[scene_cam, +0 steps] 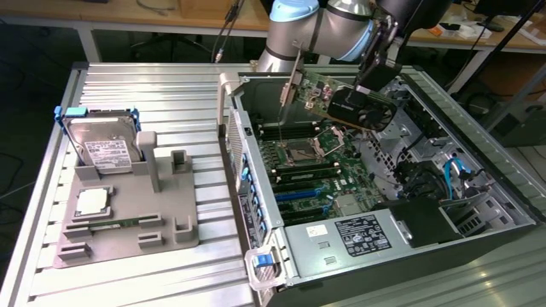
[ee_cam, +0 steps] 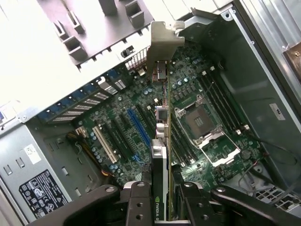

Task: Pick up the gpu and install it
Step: 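Insert the gpu into the slot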

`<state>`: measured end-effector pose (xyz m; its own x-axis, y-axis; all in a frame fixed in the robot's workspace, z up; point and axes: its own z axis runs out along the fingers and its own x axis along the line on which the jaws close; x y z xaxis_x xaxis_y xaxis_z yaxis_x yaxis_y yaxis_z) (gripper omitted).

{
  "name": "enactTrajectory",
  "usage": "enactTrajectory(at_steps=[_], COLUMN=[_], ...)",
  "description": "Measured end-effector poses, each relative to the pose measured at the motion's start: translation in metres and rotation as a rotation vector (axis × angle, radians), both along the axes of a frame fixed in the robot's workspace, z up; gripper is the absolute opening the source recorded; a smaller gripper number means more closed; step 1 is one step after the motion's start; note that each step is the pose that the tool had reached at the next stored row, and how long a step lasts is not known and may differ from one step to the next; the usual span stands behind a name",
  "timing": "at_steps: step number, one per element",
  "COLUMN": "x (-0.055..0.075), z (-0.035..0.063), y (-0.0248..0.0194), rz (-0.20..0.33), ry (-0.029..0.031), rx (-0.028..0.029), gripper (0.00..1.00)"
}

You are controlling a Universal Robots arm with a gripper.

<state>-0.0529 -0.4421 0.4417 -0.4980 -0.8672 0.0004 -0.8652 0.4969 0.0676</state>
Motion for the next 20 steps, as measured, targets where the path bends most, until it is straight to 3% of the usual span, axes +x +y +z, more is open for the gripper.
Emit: enactTrajectory(at_steps=[20], x=[0.0003], z=[-0.0001], y=[0.0], rz=[0.236], ry=[0.0], rx=[0.0001], gripper=[0.27])
